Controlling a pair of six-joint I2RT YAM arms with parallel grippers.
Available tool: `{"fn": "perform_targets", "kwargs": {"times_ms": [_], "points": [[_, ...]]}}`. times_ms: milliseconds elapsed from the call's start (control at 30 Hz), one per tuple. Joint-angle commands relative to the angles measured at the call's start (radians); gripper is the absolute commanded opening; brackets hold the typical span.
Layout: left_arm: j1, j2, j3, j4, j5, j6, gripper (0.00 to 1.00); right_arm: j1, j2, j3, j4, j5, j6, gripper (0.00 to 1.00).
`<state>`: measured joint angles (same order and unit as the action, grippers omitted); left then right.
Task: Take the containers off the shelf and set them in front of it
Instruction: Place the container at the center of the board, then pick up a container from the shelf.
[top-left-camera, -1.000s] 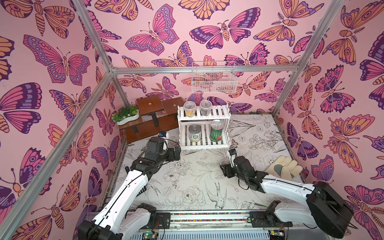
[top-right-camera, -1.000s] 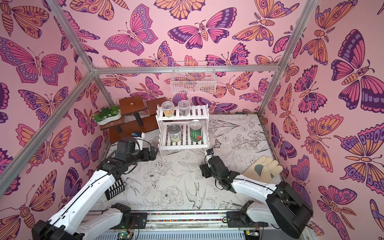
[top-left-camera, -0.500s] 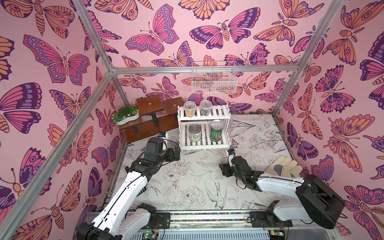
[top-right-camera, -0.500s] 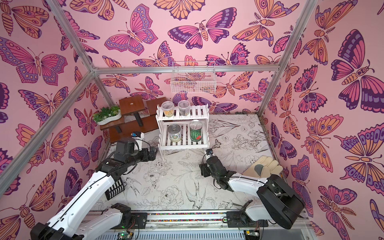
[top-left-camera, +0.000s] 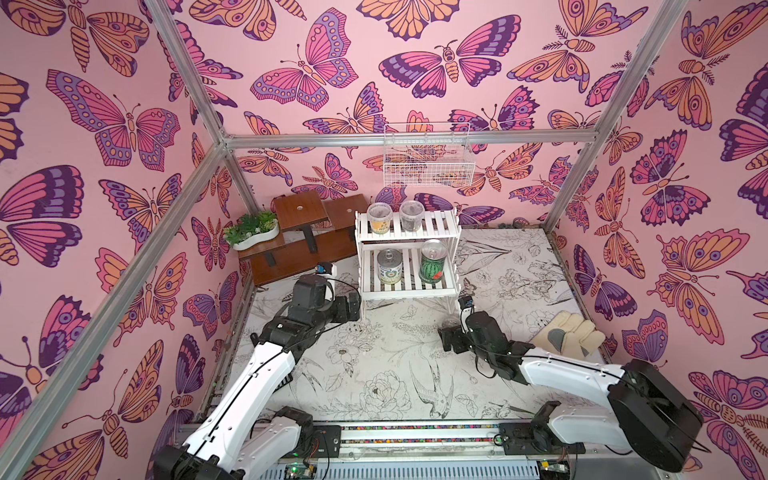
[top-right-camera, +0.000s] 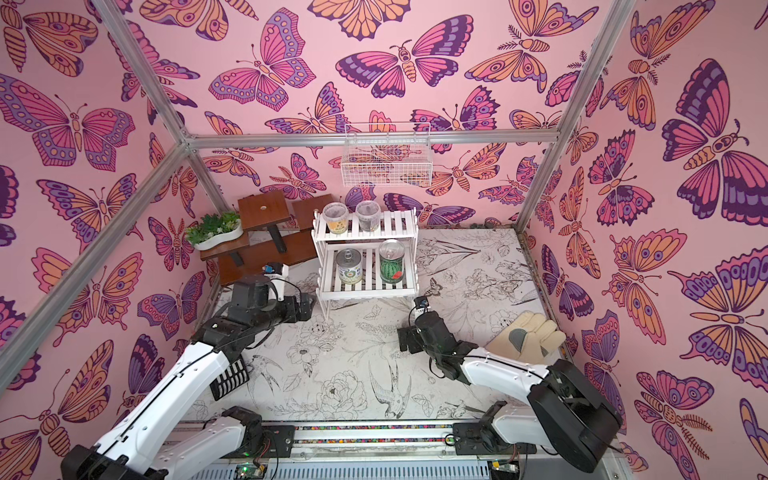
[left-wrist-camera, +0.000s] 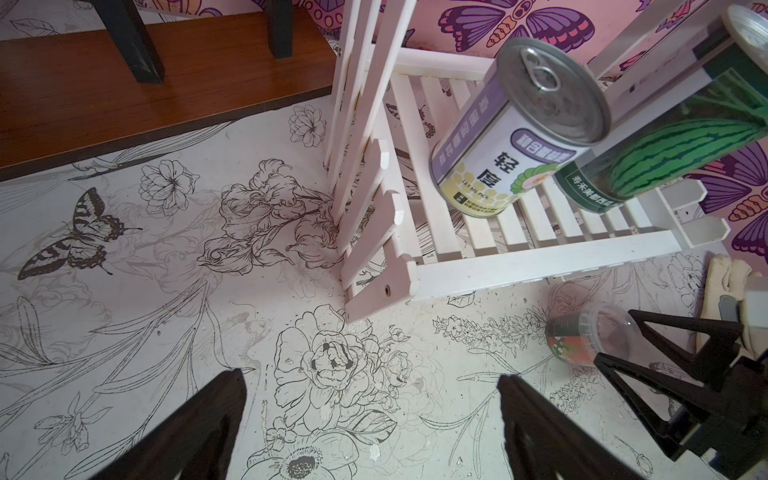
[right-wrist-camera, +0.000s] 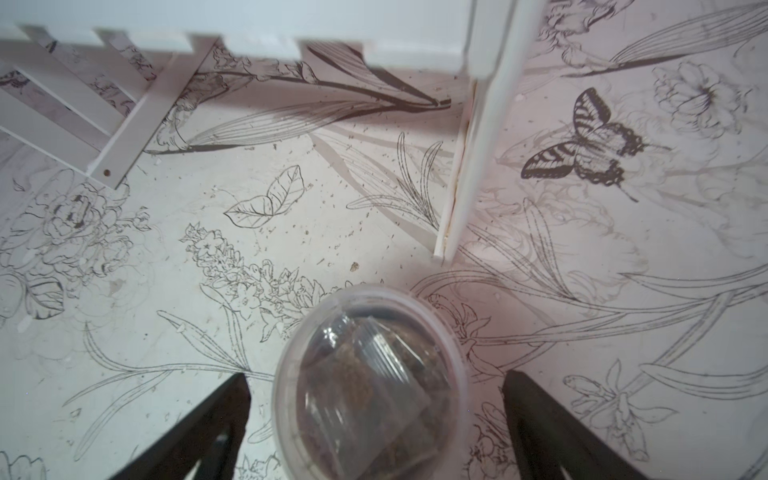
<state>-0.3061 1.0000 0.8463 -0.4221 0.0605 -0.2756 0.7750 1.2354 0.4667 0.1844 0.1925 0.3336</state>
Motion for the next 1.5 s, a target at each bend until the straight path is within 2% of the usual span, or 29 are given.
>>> {"fn": "perform_targets", "kwargs": {"times_ms": [0, 333, 600, 867, 1100, 1233, 1467], "points": [[0.003, 0.009, 0.000, 0.038, 0.004, 0.020, 1.00, 0.005, -0.066, 0.068, -0.127, 0.024, -0.024, 1.00], [0.005, 0.038, 0.024, 0.047, 0.049, 0.052, 1.00, 0.003, -0.225, 0.211, -0.384, 0.009, -0.068, 0.99], [0.010, 0.042, 0.031, 0.037, 0.098, 0.075, 1.00, -0.052, -0.190, 0.468, -0.543, -0.136, -0.169, 0.99], [0.019, 0.016, 0.020, 0.029, 0.125, 0.080, 1.00, -0.178, -0.022, 0.842, -0.718, -0.391, -0.274, 1.00], [0.036, -0.001, 0.011, 0.020, 0.174, 0.074, 1.00, -0.252, 0.198, 1.153, -0.826, -0.544, -0.352, 1.00], [0.050, -0.006, 0.015, 0.008, 0.206, 0.076, 1.00, -0.261, 0.301, 1.271, -0.844, -0.589, -0.379, 1.00], [0.078, -0.010, 0.020, -0.015, 0.238, 0.079, 1.00, -0.266, 0.427, 1.369, -0.792, -0.607, -0.382, 0.99]]}}
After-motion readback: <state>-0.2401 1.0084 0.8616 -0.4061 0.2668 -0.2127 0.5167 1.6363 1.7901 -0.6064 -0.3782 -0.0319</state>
